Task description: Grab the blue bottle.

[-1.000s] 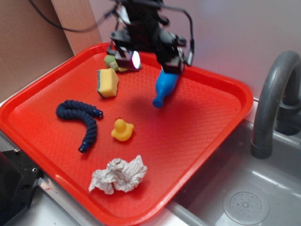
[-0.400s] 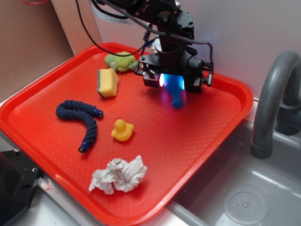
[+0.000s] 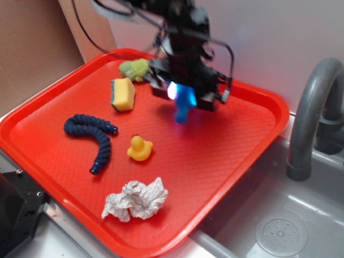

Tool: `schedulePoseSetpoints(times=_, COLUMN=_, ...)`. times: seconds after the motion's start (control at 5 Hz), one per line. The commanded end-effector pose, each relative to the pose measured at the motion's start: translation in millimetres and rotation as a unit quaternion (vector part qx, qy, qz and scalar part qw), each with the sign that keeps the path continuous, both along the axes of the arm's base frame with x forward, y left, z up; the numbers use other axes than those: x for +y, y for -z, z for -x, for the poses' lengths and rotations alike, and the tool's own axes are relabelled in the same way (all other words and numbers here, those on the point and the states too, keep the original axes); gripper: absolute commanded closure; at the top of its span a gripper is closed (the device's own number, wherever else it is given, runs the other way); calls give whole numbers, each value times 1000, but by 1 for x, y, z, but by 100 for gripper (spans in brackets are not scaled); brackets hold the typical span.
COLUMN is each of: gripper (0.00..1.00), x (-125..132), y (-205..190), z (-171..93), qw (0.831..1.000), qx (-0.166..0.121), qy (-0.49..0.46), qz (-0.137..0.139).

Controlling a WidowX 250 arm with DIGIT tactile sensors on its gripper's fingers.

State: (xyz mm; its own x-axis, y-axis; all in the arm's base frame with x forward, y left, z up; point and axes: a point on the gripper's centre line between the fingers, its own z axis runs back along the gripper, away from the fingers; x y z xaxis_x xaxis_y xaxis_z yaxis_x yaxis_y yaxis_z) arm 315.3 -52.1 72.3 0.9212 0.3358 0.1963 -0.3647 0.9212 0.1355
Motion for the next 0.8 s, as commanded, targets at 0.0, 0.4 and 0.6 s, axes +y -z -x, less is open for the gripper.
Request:
schedulePoseSetpoints(times=0.0, gripper=100, x=21, y=-104, z=6, qw=992, qx=48, qy=120, qz=-15)
schedulePoseSetpoints(times=0.4, gripper=100, x=32, y=-146, z=29, qw=978, qx=11, qy=207, qz=-33)
schedulePoseSetpoints(times=0.6, gripper=100, x=31, y=-165, z=41, qw=977, qx=-13, qy=211, qz=-11)
